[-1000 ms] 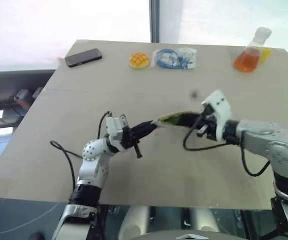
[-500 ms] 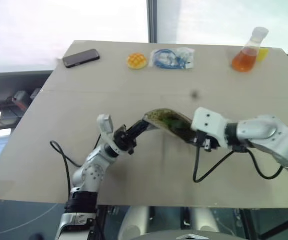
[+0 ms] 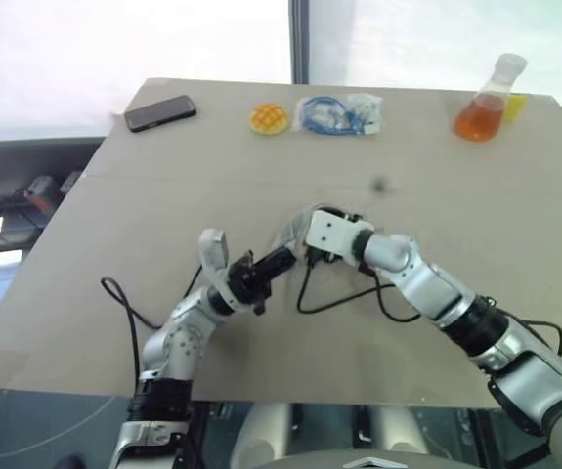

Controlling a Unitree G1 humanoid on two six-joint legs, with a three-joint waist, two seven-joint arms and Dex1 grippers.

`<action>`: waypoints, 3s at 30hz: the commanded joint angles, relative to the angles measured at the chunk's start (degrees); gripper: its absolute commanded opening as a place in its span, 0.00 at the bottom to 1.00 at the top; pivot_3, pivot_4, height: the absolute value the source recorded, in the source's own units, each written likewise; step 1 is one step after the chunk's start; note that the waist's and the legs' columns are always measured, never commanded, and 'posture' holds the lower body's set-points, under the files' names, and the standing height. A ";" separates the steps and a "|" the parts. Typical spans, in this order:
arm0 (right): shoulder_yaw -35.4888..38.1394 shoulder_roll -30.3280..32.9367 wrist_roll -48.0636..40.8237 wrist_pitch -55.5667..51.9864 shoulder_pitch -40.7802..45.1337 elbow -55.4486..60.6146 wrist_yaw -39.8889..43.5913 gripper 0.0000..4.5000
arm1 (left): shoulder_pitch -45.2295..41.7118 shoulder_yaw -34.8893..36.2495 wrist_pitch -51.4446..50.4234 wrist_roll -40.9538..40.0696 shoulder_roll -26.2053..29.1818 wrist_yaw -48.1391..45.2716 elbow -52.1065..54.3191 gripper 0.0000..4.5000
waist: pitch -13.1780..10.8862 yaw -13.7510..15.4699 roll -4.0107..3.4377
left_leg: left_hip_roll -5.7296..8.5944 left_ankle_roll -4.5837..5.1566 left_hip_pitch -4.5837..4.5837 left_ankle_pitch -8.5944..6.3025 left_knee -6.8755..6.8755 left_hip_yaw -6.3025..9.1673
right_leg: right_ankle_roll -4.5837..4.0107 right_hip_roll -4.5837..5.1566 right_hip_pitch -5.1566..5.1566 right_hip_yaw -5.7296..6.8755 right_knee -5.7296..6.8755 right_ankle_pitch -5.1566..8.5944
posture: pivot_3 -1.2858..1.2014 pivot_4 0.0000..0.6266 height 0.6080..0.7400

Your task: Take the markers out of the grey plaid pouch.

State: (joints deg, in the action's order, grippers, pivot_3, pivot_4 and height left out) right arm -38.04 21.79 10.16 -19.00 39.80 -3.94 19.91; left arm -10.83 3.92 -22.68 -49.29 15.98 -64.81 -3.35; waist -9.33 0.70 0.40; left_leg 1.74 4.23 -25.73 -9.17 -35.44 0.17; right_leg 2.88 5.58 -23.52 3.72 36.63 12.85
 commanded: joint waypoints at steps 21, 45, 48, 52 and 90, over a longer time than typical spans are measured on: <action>19.03 2.66 -1.06 -8.16 -11.16 24.33 11.99 0.01 | -4.54 7.98 -7.35 -4.30 0.10 1.37 -2.69 0.00 | -0.01 -0.10 -0.02 | -0.10 -0.14 0.08 0.08 0.02 0.08 | -0.25 -0.21 -0.02 -0.18 0.12 0.08 | 0.52 0.24 1.00; 3.26 -4.82 10.61 9.04 0.66 -2.88 8.45 0.60 | -5.74 3.24 -16.39 -4.97 0.01 -4.44 0.08 0.00 | -0.01 -0.31 -0.01 | -0.15 -0.16 0.05 0.08 0.02 0.03 | -0.29 -0.21 -0.06 -0.15 0.09 0.06 | 0.52 0.24 1.00; 3.93 -9.92 10.64 18.69 3.88 -18.21 4.08 0.60 | -4.45 1.82 -16.81 -4.04 -0.40 -5.25 0.80 0.00 | 0.01 -1.17 0.08 | -0.13 -0.25 0.09 0.14 0.02 0.03 | -0.33 -0.29 -0.05 -0.25 0.10 0.04 | 0.52 0.24 1.00; 7.14 -10.40 10.13 25.35 4.84 -24.39 2.91 0.20 | -3.56 2.69 -16.00 -3.58 -0.85 -4.72 1.33 0.00 | 0.00 -1.30 0.08 | -0.15 -0.30 0.10 0.18 0.07 0.07 | -0.35 -0.35 -0.05 -0.28 0.12 0.02 | 0.52 0.24 1.00; 12.41 23.25 -4.05 -19.71 -9.80 32.57 30.34 0.01 | -10.10 -2.26 -2.55 12.04 -0.55 -5.96 -8.98 0.00 | -0.13 0.02 0.22 | -0.45 -0.60 -0.07 0.01 0.12 0.04 | -0.57 -0.11 -0.15 -0.45 -0.11 -0.09 | 0.52 0.24 1.00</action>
State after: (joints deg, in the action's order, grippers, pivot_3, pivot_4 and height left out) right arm -24.15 45.02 3.50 -41.76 28.18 30.50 51.01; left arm -21.09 2.22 -29.58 -40.08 15.52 -71.37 -13.32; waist -9.45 0.72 0.62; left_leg 1.31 3.62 -25.80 -9.16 -35.32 0.21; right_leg 2.31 5.49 -23.70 3.27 36.50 12.76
